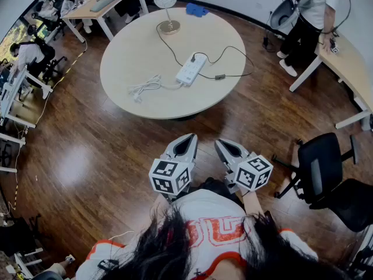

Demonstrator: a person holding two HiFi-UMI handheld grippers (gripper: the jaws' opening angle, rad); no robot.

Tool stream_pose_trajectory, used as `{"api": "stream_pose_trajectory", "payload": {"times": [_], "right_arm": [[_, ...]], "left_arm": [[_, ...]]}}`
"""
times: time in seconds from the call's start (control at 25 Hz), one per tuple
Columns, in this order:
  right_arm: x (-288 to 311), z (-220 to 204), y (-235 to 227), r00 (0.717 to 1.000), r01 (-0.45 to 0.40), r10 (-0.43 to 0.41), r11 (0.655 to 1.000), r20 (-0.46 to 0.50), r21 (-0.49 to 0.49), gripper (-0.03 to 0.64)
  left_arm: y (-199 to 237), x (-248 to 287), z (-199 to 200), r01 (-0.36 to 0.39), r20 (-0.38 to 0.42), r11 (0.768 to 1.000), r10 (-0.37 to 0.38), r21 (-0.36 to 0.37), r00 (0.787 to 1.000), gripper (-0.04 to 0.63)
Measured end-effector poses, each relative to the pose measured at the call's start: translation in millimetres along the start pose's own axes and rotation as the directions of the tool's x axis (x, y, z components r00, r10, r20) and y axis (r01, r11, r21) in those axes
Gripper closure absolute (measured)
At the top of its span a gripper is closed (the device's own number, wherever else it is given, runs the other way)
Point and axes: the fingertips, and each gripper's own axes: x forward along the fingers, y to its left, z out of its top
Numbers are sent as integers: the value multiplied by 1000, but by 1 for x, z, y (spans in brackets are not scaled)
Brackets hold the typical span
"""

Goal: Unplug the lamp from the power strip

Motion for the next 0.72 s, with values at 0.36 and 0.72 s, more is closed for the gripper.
{"api": "stream_pose_trajectory", "payload": {"times": [0.36,0.72], "right_arm": [[-23,6,-37,1000,12,-12,1000,-7,18,615],[-14,13,-53,1000,-19,20,999,-14,47,615]], "left_arm": [[-26,29,-7,2,10,1000,-2,-7,1000,595],[-16,42,-1,-51,-2,999,51,-5,999,595]]}}
